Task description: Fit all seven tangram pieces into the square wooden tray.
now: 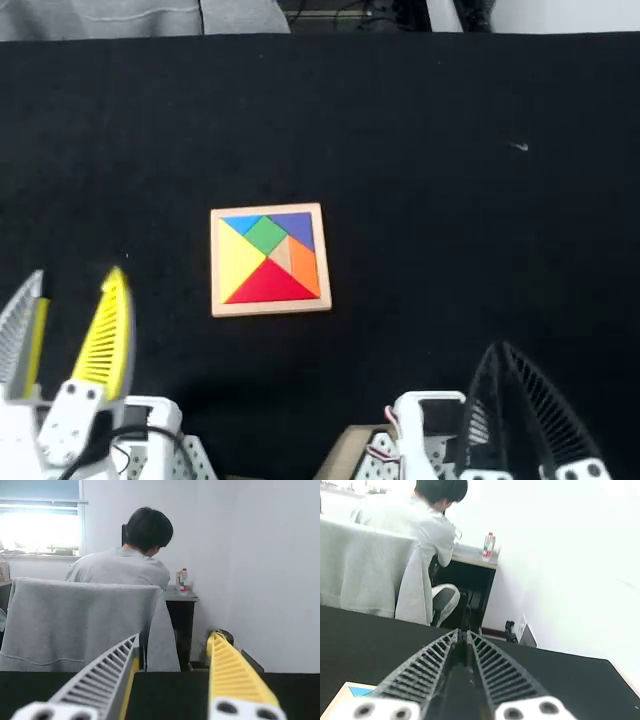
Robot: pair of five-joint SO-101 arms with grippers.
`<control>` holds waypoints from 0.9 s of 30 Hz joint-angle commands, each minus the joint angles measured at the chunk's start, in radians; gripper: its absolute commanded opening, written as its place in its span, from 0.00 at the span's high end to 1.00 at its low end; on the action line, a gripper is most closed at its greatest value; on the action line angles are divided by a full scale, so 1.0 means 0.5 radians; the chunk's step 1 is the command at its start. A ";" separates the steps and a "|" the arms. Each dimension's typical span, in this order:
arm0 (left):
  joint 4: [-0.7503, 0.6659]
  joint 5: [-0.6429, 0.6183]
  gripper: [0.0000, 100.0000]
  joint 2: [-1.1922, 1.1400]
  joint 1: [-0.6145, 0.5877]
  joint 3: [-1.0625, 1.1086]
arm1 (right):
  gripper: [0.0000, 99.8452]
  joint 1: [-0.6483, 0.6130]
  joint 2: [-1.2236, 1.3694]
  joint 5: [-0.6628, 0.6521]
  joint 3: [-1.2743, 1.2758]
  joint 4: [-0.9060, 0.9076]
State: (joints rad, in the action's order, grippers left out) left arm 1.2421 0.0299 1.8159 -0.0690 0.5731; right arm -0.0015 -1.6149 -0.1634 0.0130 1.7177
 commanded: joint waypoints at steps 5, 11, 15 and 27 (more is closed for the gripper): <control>0.310 0.000 0.78 0.018 0.057 -0.057 | 0.99 -0.037 -0.514 0.006 0.529 0.006; 0.491 -0.074 0.78 0.015 0.035 -0.407 | 0.99 -0.040 -0.551 0.009 0.575 -0.015; 0.503 -0.055 0.78 0.015 0.035 -0.434 | 0.99 -0.043 -0.557 0.009 0.582 -0.046; -0.104 -0.055 0.78 0.015 0.038 0.575 | 0.99 -0.043 -0.560 0.009 1.419 -0.620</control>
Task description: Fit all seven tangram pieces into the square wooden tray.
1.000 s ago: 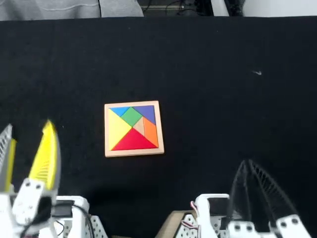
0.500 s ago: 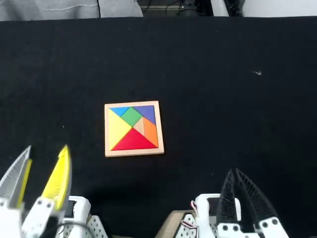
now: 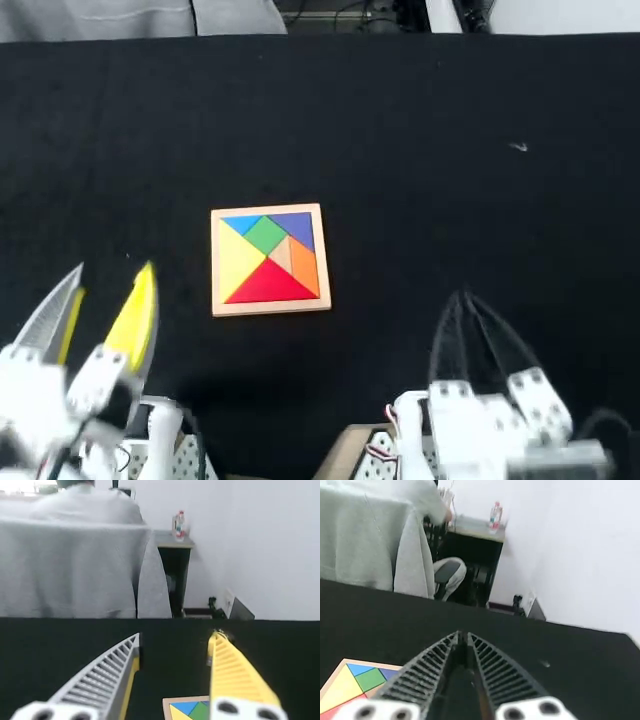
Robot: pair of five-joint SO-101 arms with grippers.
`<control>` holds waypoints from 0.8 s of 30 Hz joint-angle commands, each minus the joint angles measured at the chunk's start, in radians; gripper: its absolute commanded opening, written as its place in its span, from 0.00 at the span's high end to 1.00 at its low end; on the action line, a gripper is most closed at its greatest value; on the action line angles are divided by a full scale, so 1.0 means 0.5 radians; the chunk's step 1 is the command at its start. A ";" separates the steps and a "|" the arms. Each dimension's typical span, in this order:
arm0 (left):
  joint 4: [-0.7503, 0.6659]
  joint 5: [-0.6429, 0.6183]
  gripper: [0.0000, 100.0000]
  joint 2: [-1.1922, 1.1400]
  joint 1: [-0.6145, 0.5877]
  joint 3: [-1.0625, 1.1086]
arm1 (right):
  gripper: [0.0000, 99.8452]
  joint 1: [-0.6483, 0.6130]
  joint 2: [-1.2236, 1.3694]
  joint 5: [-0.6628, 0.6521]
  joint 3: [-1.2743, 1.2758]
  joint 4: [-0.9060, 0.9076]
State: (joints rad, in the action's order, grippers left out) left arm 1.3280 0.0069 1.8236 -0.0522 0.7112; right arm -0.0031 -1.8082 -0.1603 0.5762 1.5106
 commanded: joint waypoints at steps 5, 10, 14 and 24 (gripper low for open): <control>-0.890 -0.009 0.78 0.000 0.005 0.947 | 0.99 -0.034 -0.173 0.003 0.916 -0.773; -1.562 -0.006 0.78 0.000 -0.078 1.585 | 0.99 -0.034 -0.173 0.006 1.536 -1.550; -1.989 -0.006 0.78 -0.003 -0.213 1.984 | 0.99 -0.034 -0.173 0.009 1.975 -1.995; -1.479 -0.006 0.78 -0.018 -0.290 1.978 | 0.99 -0.028 -0.167 0.018 2.217 -1.936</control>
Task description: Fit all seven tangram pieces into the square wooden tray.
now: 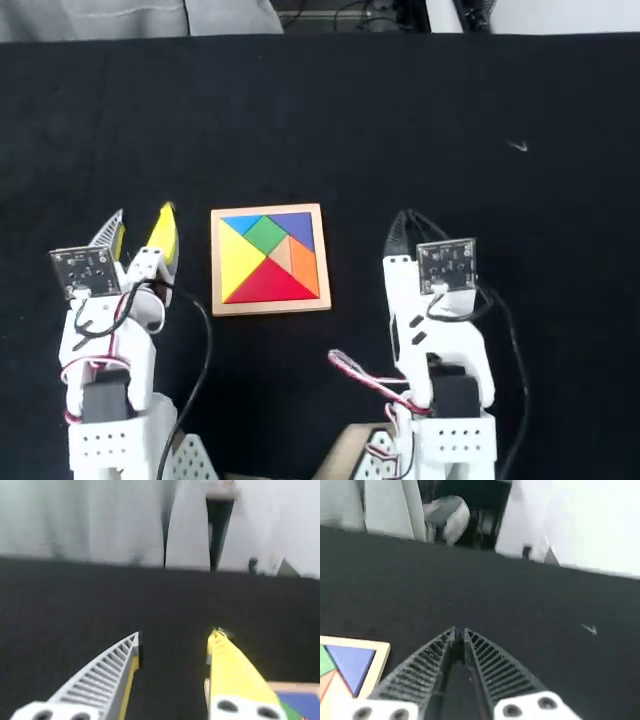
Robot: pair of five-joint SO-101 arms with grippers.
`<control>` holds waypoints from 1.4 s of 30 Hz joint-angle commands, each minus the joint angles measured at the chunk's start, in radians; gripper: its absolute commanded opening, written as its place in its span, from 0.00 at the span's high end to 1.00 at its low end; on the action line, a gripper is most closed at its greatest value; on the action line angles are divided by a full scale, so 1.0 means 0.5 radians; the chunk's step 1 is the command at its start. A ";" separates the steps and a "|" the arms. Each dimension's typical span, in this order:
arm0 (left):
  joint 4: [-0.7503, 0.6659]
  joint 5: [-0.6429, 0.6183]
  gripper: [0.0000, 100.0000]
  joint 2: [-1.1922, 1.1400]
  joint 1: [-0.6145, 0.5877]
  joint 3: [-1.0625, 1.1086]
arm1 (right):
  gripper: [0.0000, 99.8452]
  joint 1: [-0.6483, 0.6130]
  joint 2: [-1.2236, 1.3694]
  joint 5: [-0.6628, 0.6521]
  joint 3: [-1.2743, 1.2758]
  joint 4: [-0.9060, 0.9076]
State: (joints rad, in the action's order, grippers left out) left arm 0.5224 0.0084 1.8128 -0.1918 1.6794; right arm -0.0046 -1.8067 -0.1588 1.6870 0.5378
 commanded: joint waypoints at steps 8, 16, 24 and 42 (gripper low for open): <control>0.727 0.178 0.78 0.003 0.176 0.041 | 0.99 0.132 -0.173 0.015 -0.005 0.485; 1.053 0.221 0.78 0.006 0.275 0.041 | 0.99 0.141 -0.173 0.015 -0.005 0.970; 1.485 0.218 0.78 -0.012 0.272 0.041 | 0.99 0.157 -0.167 0.018 -0.005 1.531; 1.494 0.206 0.78 0.006 -0.032 0.041 | 0.99 0.512 -0.173 0.068 -0.005 1.537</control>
